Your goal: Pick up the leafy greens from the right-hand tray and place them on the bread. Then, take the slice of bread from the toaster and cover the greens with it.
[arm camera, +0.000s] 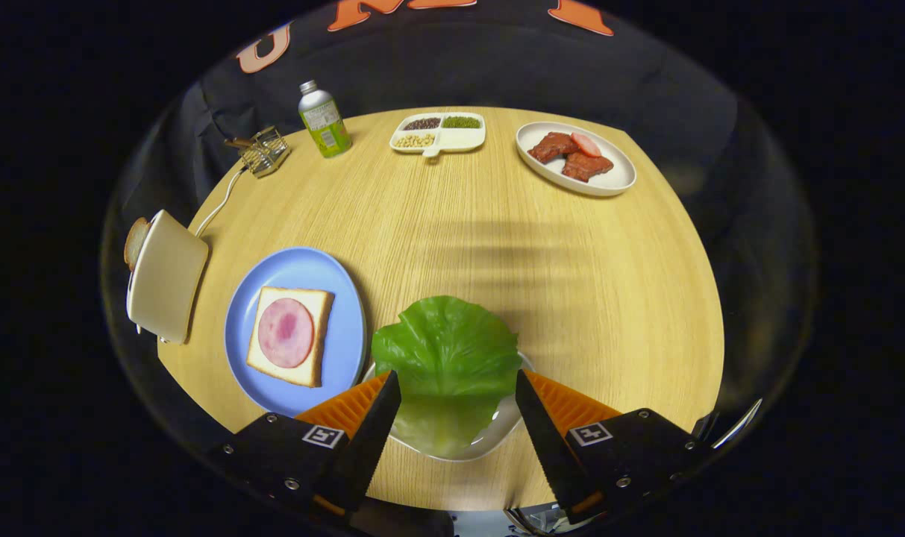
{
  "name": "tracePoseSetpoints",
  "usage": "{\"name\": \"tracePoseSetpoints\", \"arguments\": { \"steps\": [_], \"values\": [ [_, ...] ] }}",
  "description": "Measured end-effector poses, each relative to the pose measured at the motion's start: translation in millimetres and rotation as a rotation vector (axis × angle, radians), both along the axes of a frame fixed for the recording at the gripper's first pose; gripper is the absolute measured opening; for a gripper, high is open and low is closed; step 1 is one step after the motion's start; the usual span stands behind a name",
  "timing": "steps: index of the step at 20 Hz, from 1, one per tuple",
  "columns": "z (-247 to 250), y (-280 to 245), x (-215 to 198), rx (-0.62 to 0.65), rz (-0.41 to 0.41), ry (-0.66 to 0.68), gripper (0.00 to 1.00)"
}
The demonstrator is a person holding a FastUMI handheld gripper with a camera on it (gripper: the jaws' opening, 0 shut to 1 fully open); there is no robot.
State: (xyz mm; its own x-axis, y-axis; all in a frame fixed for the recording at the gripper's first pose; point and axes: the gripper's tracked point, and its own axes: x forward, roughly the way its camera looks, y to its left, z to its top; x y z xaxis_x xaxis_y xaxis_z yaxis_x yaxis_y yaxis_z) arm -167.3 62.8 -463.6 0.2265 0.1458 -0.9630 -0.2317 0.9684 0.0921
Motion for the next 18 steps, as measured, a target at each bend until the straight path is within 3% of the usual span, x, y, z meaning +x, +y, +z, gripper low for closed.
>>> {"name": "tracePoseSetpoints", "arguments": {
  "steps": [7, 14, 16, 18],
  "values": [
    [-39, 4, -13, -0.046, -0.011, 0.086, 0.9],
    [-41, 6, -6, -0.059, -0.047, 0.087, 0.82],
    [-41, 9, -6, -0.062, -0.056, 0.083, 0.67],
    [-41, 12, -5, -0.068, -0.066, 0.075, 0.47]
  ]
}}
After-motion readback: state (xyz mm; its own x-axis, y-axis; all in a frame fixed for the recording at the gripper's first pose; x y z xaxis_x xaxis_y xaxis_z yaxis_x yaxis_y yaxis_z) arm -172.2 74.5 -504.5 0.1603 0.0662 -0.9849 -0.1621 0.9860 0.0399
